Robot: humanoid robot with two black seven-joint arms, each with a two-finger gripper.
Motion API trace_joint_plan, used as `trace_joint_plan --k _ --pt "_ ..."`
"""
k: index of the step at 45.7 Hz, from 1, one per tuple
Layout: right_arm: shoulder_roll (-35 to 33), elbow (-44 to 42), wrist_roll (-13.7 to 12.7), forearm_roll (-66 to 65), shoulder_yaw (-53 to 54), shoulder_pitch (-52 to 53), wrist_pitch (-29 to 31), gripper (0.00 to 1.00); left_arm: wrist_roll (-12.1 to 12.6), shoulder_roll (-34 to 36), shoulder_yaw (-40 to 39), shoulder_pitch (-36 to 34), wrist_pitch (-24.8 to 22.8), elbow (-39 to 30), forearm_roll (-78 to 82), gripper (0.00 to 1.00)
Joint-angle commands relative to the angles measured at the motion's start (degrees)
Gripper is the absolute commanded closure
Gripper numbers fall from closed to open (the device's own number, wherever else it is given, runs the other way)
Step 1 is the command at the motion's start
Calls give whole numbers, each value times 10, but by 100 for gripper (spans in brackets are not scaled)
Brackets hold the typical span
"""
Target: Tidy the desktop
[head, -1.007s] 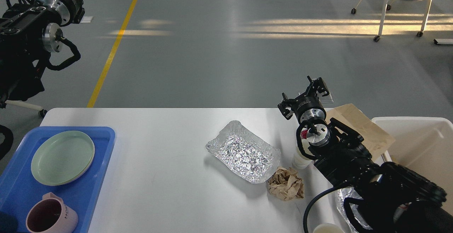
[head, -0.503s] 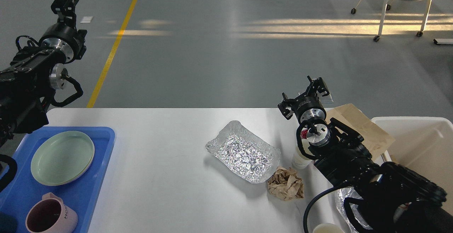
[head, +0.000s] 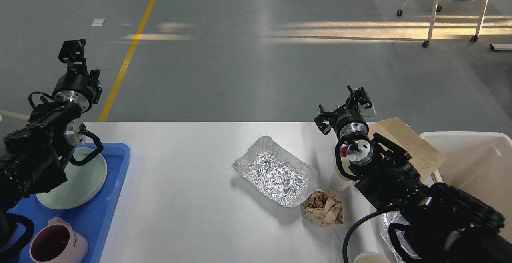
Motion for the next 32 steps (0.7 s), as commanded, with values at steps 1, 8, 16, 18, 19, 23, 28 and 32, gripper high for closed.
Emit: trace_joint_plan --k 1,8,16,18,19,23,28,32 --pt "0 0 0 0 0 0 0 0 -2 -14 -30 16 0 0 1 5" --pt "0 -1 0 0 0 0 0 0 -3 -18 -51 31 0 0 0 5" --pt "0 0 0 0 0 0 0 0 -3 -21 -59 32 0 0 0 4" --pt "0 0 0 0 0 0 0 0 -3 -21 -59 32 0 0 0 4" --pt "0 0 0 0 0 0 0 0 -3 -21 -60 32 0 0 0 4" --pt "0 0 0 0 0 0 0 0 -4 -21 -67 32 0 0 0 4" --pt "0 0 0 0 0 0 0 0 -7 -29 -84 32 0 0 0 4" --pt "0 0 0 0 0 0 0 0 -22 -53 -105 32 0 0 0 4"
